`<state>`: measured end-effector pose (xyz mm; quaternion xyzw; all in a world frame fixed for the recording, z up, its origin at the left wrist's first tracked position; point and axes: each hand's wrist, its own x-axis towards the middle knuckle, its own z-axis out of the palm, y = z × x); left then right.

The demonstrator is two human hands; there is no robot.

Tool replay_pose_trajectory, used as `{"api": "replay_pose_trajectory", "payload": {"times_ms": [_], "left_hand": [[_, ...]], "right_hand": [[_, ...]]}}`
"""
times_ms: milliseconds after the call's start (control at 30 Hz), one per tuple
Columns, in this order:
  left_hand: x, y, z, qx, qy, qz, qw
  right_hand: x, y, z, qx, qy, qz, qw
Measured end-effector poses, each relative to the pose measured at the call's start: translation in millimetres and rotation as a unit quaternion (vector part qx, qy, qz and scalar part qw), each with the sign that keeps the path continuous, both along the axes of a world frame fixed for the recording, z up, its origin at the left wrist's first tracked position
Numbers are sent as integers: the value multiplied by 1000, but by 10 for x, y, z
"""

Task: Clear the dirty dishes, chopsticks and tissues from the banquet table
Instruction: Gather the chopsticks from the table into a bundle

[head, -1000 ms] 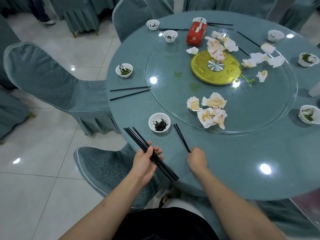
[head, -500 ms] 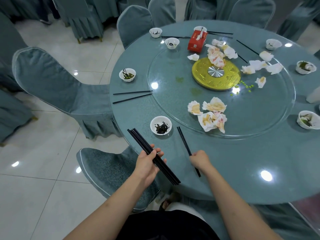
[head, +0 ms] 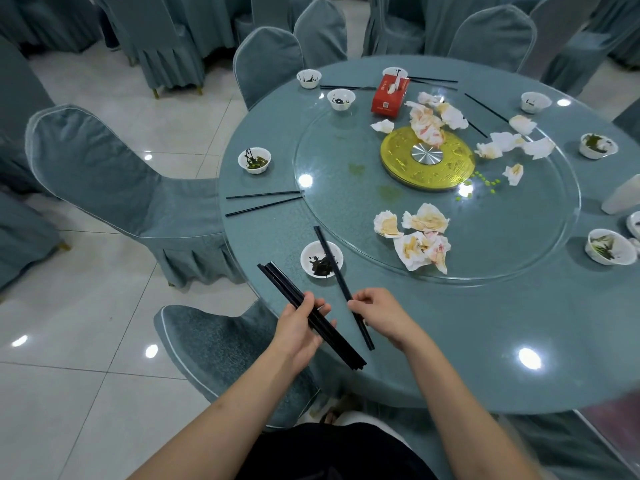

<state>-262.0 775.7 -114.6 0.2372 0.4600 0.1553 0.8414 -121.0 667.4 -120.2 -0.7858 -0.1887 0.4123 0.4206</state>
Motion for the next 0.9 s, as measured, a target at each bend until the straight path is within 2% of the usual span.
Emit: {"api": "replay_pose_trajectory", "payload": {"times_ms": [333,633,900], "left_hand": [[-52,112,-11,-4,-20,47,999],[-410,381,3,-2,-55,89,995],[-1025,814,201,-13,-93,122,988]], "right_hand": [[-434,282,67,-20,-77,123,989],[-749,534,99,33,-64,90,993],[-1349,944,151,109,-69,-49,990]]}}
